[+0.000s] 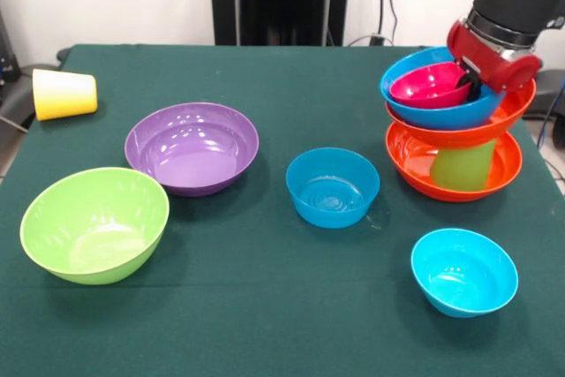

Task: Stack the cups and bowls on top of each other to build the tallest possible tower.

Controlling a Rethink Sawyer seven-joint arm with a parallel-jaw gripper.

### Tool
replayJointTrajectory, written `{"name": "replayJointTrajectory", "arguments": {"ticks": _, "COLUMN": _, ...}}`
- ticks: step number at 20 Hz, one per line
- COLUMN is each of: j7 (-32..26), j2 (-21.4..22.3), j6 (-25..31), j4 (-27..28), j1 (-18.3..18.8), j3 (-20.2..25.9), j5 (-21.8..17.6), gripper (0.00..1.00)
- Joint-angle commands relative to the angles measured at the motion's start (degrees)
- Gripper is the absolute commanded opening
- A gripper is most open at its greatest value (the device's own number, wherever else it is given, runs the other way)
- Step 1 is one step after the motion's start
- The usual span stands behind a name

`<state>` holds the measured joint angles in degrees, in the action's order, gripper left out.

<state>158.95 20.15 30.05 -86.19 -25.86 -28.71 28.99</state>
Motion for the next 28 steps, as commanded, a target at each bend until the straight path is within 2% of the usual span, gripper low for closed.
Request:
{"name": "replayJointTrajectory", "arguments": {"ticks": 1, "j7": 7.68, "j2": -1.78, "j6": -3.37, "j4": -5.39, "j1": -0.06, "j3": 3.93, "j5": -1.32, "gripper": 0.00}}
{"name": "replayJointTrajectory", "arguments": {"ticks": 7, "j7": 5.71, "j2": 1.75, "j6": -5.81, "j4": -11.08, "j1": 1.22, "j3": 5.04, "j5": -1.68, "gripper": 0.00}}
{"name": "replayJointTrajectory", "arguments": {"ticks": 14, "j7": 3.51, "j2": 7.88, "j6": -9.17, "j4": -19.76, "j1": 3.06, "j3": 6.69, "j5": -2.12, "gripper": 0.00}}
{"name": "replayJointTrajectory", "arguments": {"ticks": 23, "j7": 5.38, "j2": 14.28, "j6": -15.44, "j4": -29.65, "j1": 5.18, "j3": 10.18, "j5": -0.47, "gripper": 0.00}}
{"name": "replayJointTrajectory", "arguments": {"ticks": 28, "j7": 3.37, "j2": 20.19, "j6": -19.16, "j4": -38.95, "j1": 8.41, "j3": 11.14, "j5": -2.69, "gripper": 0.00}}
